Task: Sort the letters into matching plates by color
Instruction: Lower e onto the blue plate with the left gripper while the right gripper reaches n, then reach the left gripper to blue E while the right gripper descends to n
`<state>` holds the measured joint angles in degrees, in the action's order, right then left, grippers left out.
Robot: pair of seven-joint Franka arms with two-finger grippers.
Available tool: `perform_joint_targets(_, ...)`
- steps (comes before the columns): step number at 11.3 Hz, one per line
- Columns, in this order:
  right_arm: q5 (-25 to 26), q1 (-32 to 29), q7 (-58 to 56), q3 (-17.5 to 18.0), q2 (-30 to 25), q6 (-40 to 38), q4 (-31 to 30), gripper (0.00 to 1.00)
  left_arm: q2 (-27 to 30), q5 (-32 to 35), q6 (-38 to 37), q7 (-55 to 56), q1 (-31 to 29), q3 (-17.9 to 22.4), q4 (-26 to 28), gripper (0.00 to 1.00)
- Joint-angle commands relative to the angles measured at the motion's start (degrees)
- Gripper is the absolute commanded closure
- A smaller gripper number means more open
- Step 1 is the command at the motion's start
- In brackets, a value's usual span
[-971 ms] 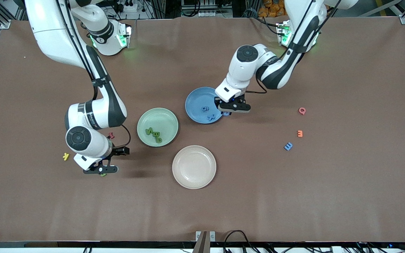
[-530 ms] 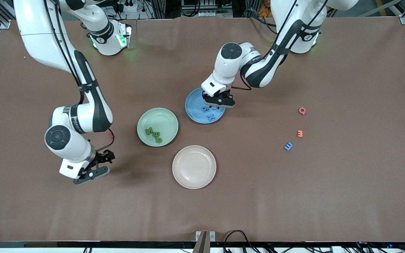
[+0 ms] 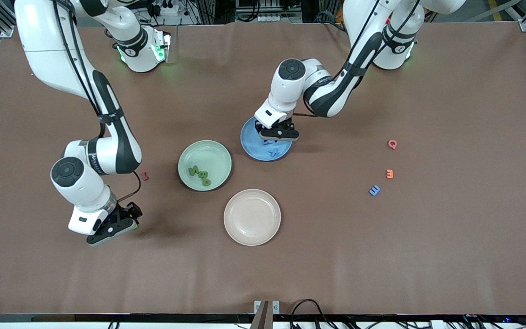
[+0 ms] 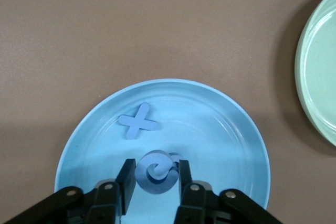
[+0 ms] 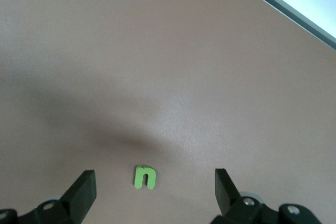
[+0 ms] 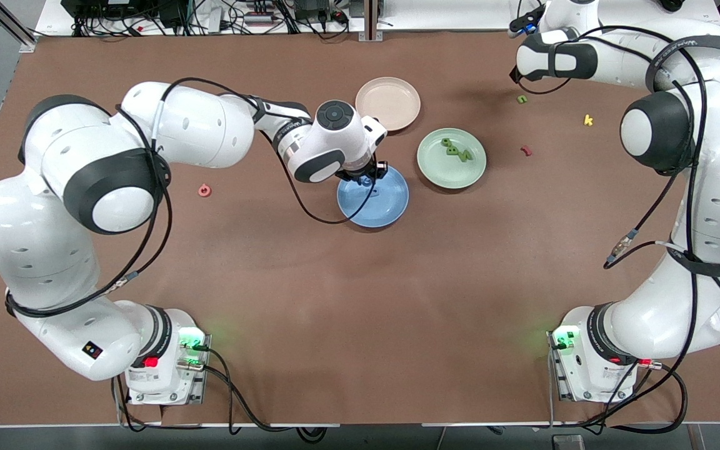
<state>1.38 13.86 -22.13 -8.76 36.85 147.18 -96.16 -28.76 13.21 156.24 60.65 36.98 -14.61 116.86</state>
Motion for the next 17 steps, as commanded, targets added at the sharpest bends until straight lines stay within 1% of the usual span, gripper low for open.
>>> perform_joint_targets(1,1.1,-0.4,-0.3,0.7,-0.3,1.8,-3.0,0.00,-0.4,-0.6,-0.7,2.3,0.5,0.2,-1.4,0.00)
perform_joint_targets(2,0.5,-0.3,-0.1,0.9,-0.6,1.6,-4.3,0.00,-0.4,-0.6,-0.7,2.4,0.5,0.2,-1.5,0.00)
perform_joint_targets(3,0.3,-0.3,-0.1,1.1,-0.8,1.2,-4.6,0.00,-0.3,-0.6,-0.8,2.4,0.5,0.2,-1.5,0.00)
perform_joint_targets(4,-0.9,-0.7,-0.1,1.8,-0.9,0.0,-4.6,0.00,-0.2,-0.5,-0.8,2.4,0.3,0.2,-1.5,0.00)
perform_joint_targets(5,-4.9,-0.8,-0.9,2.2,-0.8,-0.7,-4.5,0.00,0.3,-0.5,-0.8,2.5,0.2,0.2,-1.5,0.00)
perform_joint_targets(6,-7.9,-1.5,-3.4,2.2,-0.7,-0.8,-4.6,0.00,0.6,-0.5,-1.6,2.5,-0.1,0.3,-1.5,0.00)
perform_joint_targets(8,-10.7,-2.4,-6.3,2.3,-0.5,-0.8,-4.4,0.00,1.1,1.0,-2.4,2.1,-0.6,0.3,-1.4,0.00)
perform_joint_targets(11,-10.8,-3.7,-6.4,2.5,0.6,-0.8,-3.8,0.00,1.9,6.6,-5.1,-0.8,-5.1,0.1,-1.3,0.00)
perform_joint_targets(15,-11.7,-4.0,-6.4,2.5,1.6,-0.8,-3.2,0.00,3.2,6.9,-7.6,-13.7,-13.9,-2.5,0.1,0.00)
perform_joint_targets(17,-11.8,-4.0,-6.3,2.5,2.0,-0.8,-3.3,0.00,3.4,6.9,-7.6,-17.6,-16.0,-3.1,0.2,0.00)
